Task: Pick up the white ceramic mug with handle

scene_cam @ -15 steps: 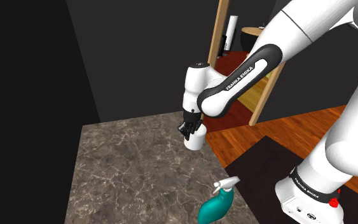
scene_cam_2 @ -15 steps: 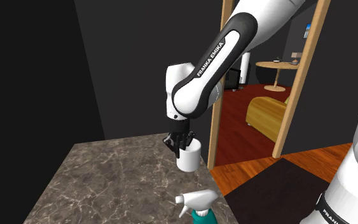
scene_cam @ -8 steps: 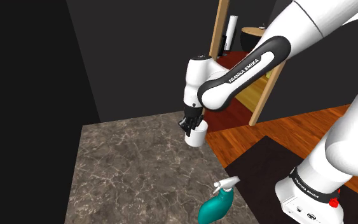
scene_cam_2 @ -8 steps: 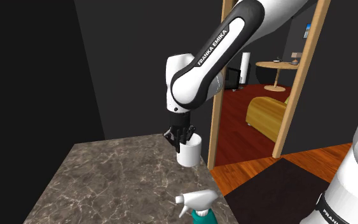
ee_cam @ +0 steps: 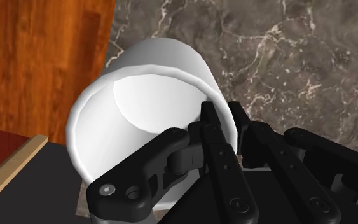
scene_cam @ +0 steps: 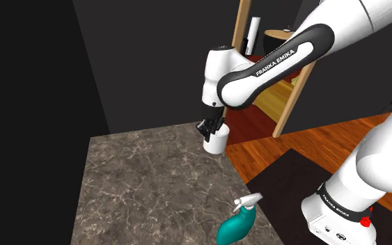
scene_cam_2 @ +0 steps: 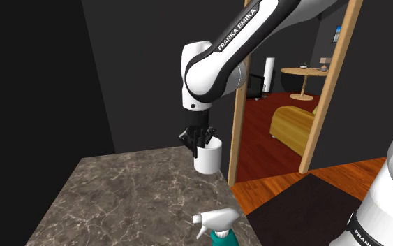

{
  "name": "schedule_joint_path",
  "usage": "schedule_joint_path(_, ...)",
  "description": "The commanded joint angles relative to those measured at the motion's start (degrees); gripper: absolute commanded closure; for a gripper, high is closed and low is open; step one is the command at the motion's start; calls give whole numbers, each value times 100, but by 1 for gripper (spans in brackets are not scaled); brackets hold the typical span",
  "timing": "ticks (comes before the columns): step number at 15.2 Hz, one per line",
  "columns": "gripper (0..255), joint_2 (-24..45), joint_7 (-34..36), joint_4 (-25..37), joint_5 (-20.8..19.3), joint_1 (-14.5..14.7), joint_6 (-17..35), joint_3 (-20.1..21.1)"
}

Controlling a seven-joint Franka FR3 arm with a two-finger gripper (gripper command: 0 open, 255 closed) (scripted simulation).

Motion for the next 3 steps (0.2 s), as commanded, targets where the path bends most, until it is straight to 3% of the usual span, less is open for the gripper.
schedule_joint_path(1,255,-121,-44,53,58,1,-166,-3)
schedule_joint_path(3,255,-130,-47,56,63,2,-179,-4)
